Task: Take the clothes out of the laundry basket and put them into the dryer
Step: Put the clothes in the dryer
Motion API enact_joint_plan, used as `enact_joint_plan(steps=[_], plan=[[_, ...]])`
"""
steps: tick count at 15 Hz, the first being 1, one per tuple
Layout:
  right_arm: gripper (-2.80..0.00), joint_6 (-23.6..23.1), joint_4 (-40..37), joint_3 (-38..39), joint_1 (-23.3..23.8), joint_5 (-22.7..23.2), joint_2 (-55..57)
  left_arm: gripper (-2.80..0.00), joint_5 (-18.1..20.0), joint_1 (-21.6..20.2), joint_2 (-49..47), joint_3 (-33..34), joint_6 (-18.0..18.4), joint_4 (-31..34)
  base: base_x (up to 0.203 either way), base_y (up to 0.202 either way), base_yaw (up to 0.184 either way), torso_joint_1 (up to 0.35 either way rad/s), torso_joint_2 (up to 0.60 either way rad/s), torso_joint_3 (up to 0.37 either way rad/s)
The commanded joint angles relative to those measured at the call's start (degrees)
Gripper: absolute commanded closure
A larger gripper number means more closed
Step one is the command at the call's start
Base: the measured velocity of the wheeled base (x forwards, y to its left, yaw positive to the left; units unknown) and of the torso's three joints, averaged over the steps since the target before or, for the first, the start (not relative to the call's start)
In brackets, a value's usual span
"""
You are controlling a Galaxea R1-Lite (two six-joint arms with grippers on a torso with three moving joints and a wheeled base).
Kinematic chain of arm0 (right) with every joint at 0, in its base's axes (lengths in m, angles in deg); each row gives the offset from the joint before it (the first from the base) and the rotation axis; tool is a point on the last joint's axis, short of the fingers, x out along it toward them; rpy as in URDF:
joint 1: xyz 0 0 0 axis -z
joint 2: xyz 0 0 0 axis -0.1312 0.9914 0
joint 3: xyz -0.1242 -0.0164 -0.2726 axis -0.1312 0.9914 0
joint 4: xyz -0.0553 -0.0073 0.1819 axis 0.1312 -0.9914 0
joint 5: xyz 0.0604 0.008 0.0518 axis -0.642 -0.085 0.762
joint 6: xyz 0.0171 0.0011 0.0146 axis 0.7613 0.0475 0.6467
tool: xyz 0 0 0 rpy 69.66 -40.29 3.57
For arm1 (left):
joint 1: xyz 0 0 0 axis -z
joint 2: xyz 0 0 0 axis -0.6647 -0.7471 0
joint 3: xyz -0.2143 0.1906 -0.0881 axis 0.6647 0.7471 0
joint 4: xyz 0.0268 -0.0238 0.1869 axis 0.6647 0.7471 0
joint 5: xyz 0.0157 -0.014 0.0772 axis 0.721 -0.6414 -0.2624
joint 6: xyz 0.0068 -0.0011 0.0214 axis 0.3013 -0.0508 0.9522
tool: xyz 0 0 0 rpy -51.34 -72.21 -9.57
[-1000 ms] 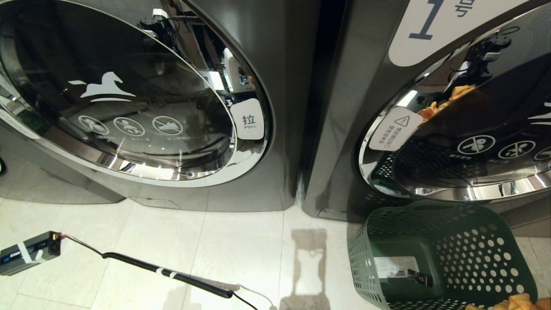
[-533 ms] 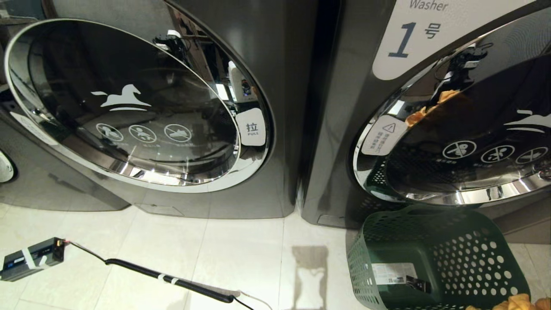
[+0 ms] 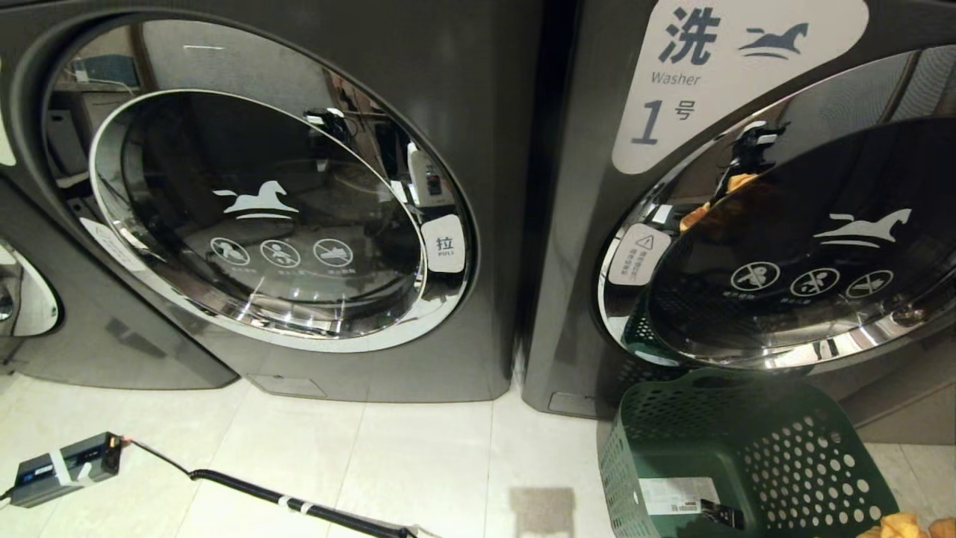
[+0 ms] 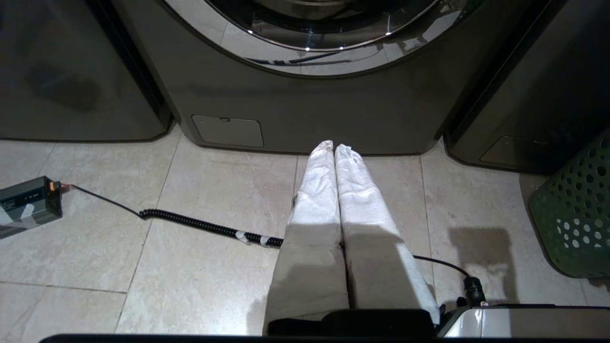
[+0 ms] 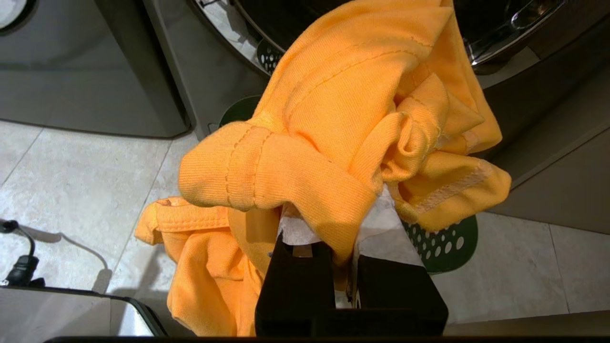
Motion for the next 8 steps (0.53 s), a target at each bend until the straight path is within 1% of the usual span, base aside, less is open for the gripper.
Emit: enact_joint_plan(steps=[1,8], plan=[[0.00,-0.04,0.00,0.00,-0.01,0.08,-0.01,0.00,-0.03,-0.02,0.11,0.09,-0.04,-0.01,0.000,0.000,0.000,0.002,0.00,0.205],[0.00,-0.04,0.00,0.00,-0.01,0.00,-0.01,0.00,-0.11,-0.02,0.11,0.06,-0.30,-0.01,0.000,0.000,0.000,0.002,0.00,0.200]])
